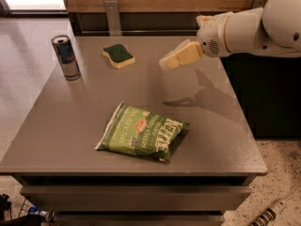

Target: Pick sponge

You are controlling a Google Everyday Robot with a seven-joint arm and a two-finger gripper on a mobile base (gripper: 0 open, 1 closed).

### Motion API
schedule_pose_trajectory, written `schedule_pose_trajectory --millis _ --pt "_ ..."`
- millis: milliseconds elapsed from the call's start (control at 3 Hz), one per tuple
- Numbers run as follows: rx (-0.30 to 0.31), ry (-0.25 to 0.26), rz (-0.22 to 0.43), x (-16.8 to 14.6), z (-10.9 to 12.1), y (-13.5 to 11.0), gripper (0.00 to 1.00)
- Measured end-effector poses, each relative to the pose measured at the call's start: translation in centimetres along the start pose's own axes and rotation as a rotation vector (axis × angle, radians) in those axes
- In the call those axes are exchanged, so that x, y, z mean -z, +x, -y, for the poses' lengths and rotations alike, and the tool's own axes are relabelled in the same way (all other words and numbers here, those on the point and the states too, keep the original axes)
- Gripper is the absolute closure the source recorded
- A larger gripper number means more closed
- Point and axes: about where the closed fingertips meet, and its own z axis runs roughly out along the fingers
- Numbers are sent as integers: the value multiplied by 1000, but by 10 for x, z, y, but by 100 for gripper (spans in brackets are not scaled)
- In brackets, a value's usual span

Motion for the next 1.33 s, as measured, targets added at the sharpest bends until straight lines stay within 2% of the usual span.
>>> schedule_pose_trajectory --millis 333,667,1000,1333 --pt "2 41 33 -5 11 -8 0" --pt "2 39 35 -6 11 -8 0" --pt "-27 -7 113 -75 25 -7 0" --pt "-77 -65 187 -161 31 -6 0"
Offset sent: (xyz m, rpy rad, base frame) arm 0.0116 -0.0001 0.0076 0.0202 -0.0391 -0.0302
